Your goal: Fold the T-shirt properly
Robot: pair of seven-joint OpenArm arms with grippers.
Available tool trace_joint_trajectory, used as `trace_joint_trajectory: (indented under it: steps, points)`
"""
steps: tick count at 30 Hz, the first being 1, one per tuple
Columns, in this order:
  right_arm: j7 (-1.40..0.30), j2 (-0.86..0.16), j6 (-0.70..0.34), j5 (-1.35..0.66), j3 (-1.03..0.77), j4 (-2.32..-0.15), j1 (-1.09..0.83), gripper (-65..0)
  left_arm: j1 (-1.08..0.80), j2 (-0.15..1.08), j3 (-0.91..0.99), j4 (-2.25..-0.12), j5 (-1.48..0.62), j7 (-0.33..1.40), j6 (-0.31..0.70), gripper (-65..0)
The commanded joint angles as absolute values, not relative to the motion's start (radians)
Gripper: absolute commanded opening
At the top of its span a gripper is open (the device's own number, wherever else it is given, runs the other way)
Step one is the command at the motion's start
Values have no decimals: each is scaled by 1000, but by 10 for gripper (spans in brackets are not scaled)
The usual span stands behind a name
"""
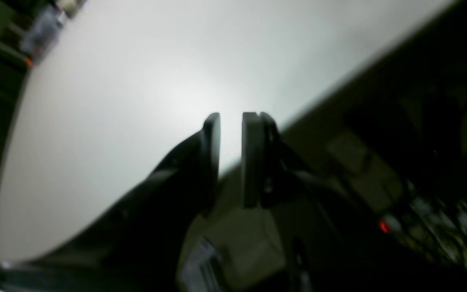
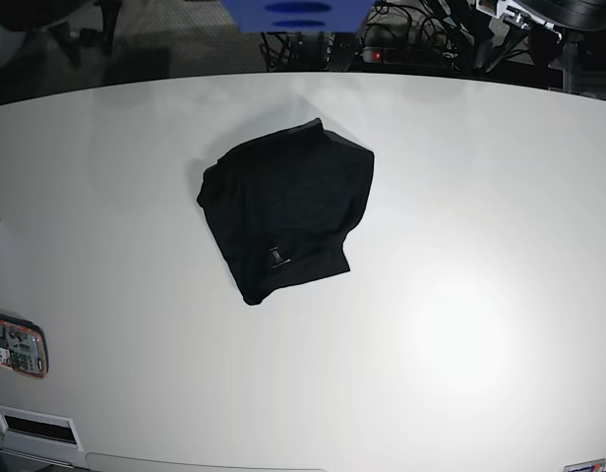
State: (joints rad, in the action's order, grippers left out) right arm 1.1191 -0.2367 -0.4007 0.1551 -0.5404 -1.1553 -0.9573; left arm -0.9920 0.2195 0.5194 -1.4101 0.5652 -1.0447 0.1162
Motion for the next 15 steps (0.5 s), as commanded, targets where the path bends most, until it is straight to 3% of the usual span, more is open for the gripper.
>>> trace_joint_trajectory:
  steps: [1,5,15]
  points:
    - [1152,-248,-401,137,-545,-1136,-992,-361,-1040,223,521,-1397,564,-1073,110,-557]
    - [1152,-248,-401,136,-509,-1007,-993,-361,-1040,231,461,-1291,631,-1073,110,-557]
    - [1132,-248,-401,136,-334,-450,-914,-361,-783,266,366,-719,702,-1070,110,-557]
